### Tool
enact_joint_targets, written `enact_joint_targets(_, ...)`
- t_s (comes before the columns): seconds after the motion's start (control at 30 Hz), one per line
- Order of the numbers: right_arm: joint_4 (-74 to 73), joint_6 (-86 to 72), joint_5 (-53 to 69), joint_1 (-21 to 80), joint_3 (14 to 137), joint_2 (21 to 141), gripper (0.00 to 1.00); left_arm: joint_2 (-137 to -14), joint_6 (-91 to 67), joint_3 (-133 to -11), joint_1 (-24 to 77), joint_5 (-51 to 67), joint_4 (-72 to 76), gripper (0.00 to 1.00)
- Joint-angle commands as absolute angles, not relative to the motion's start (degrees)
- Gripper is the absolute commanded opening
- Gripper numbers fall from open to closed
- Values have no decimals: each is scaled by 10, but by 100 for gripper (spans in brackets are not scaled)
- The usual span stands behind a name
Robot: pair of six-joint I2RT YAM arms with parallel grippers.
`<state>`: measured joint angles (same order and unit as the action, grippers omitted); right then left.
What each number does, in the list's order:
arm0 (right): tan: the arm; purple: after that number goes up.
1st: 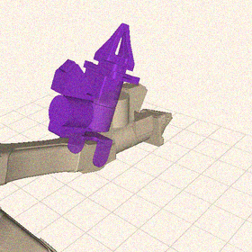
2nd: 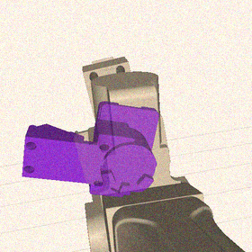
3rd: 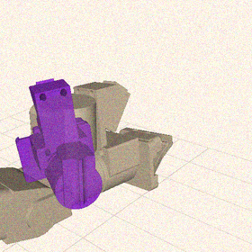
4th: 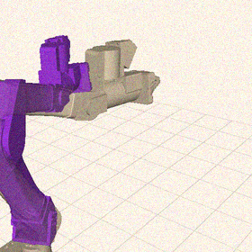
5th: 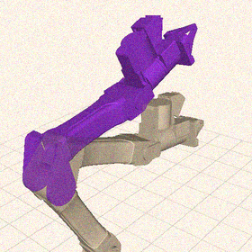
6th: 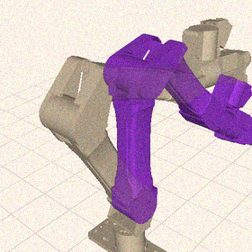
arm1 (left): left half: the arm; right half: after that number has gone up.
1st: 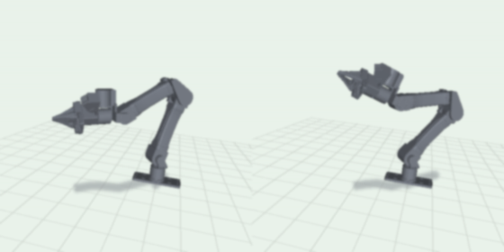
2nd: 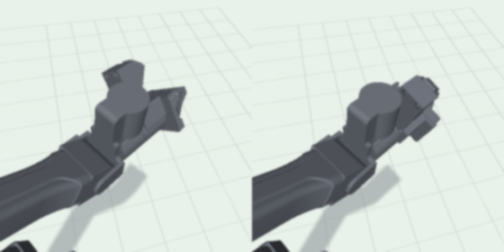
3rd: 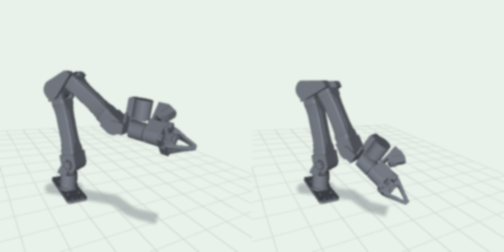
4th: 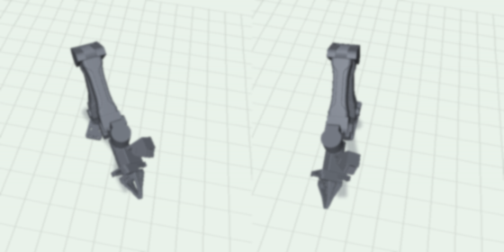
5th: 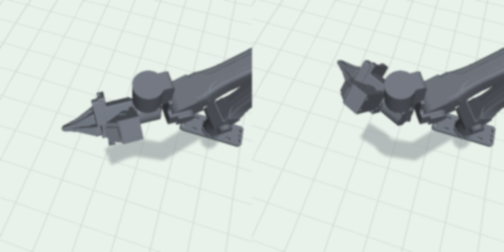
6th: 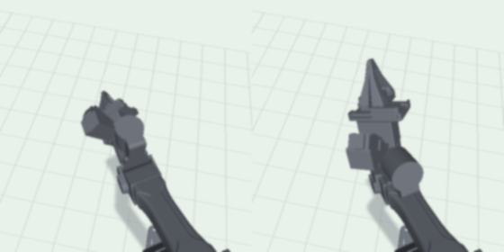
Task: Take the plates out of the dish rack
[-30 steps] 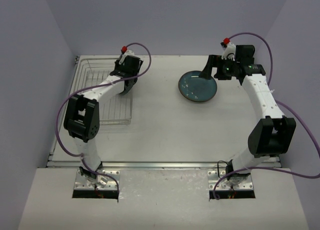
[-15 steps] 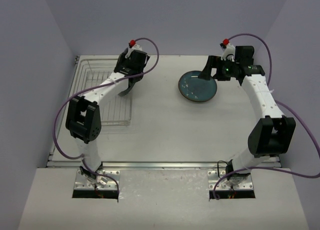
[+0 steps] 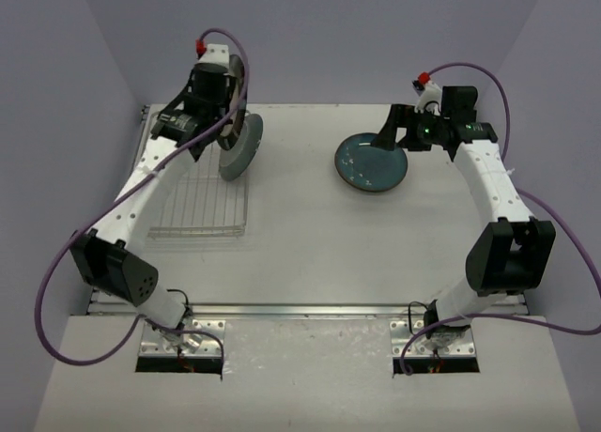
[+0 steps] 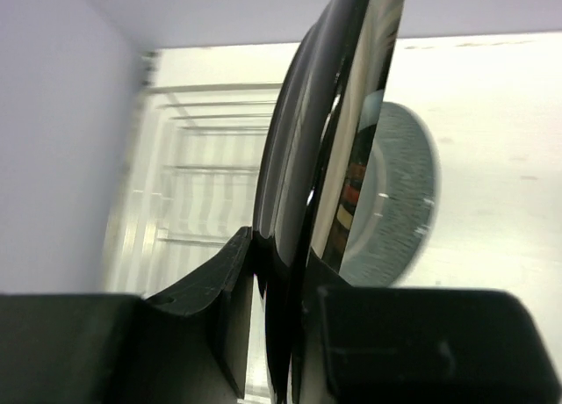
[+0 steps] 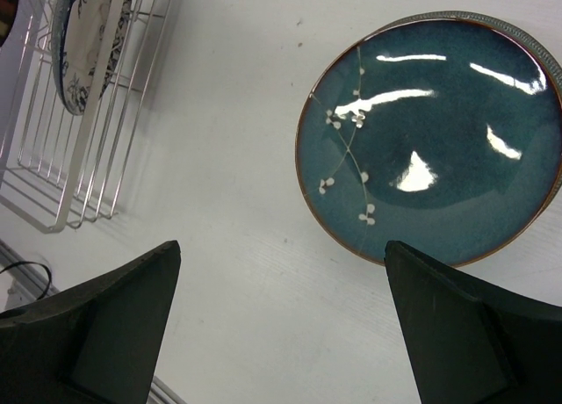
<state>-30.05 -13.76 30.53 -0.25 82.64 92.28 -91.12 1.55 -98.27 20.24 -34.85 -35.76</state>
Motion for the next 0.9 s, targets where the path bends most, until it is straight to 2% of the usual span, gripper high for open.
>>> enact_joint_targets(0.0, -268, -141, 354, -4, 821, 896, 99, -765, -112, -968, 83, 10, -290, 0)
enact_joint_targets(0.1, -248, -154, 403, -4, 815, 892, 99, -727, -119, -945, 78, 178, -262, 0)
enact_joint_targets(0.27, -92, -262, 537, 4, 742, 847, 98, -757, -174, -942, 78, 419, -283, 0)
enact_joint_targets(0.43, 35, -354, 603, 19, 693, 818, 88, -772, -229, -892, 78, 520, -231, 0)
enact_joint_targets(0.53, 85, -380, 613, 33, 671, 800, 86, -789, -270, -874, 78, 565, -190, 0)
enact_joint_targets(0.77, 89, -373, 609, 68, 669, 808, 85, -827, -323, -854, 78, 635, -135, 0)
enact_joint_targets(0.87, 94, -371, 601, 80, 670, 814, 81, -835, -321, -849, 78, 639, -133, 0)
